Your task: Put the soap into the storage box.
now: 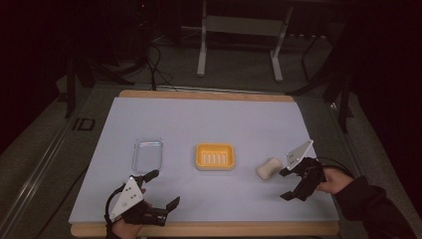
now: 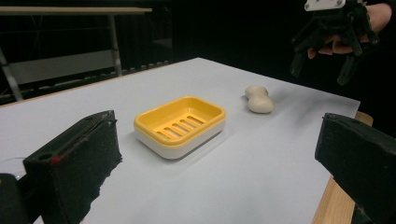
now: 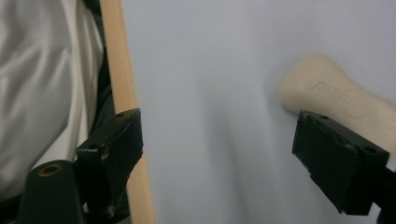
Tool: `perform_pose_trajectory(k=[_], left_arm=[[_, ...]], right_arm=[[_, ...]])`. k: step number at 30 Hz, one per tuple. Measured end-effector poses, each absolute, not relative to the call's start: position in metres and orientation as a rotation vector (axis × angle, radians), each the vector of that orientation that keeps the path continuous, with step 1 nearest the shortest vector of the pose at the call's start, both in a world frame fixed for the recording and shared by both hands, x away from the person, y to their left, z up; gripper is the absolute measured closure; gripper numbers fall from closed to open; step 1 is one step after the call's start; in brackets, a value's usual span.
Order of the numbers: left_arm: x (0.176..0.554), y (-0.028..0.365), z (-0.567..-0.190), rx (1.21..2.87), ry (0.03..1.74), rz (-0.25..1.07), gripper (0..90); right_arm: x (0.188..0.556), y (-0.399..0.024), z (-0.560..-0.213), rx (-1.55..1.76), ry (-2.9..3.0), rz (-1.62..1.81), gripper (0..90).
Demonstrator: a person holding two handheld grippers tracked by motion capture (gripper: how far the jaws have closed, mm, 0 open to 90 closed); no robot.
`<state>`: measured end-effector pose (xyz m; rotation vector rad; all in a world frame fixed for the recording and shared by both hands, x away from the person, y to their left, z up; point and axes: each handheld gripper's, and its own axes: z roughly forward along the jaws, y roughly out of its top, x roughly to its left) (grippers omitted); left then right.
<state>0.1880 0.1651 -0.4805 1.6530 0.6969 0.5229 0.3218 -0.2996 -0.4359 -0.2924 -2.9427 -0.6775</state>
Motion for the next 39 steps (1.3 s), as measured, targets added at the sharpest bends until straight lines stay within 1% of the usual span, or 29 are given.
perform_pose_trajectory(k=[2,7,11,16,22,39], left_arm=[[0.188,0.165,-0.481,1.655,0.698,0.522,0.2],[0.187,0.165,-0.481,1.663,0.701,0.525,0.2],[0.185,0.166,-0.482,1.670,0.697,0.527,0.2],[0.184,0.167,-0.482,1.666,0.704,0.525,0.2],[0.183,0.167,-0.482,1.671,0.703,0.524,0.2],[0.175,0.170,-0.484,1.683,0.716,0.536,0.2]], right_arm=[[0.323,-0.296,-0.433,-0.257,-2.955,-0.577,16.1],[0.325,-0.293,-0.431,-0.254,-2.941,-0.459,16.1],[0.323,-0.290,-0.436,-0.165,-3.021,-0.319,16.0],[0.324,-0.288,-0.441,-0.154,-3.005,-0.246,16.0],[0.325,-0.287,-0.447,-0.099,-3.017,-0.080,16.0],[0.345,-0.296,-0.445,-0.015,-3.045,0.059,16.5]])
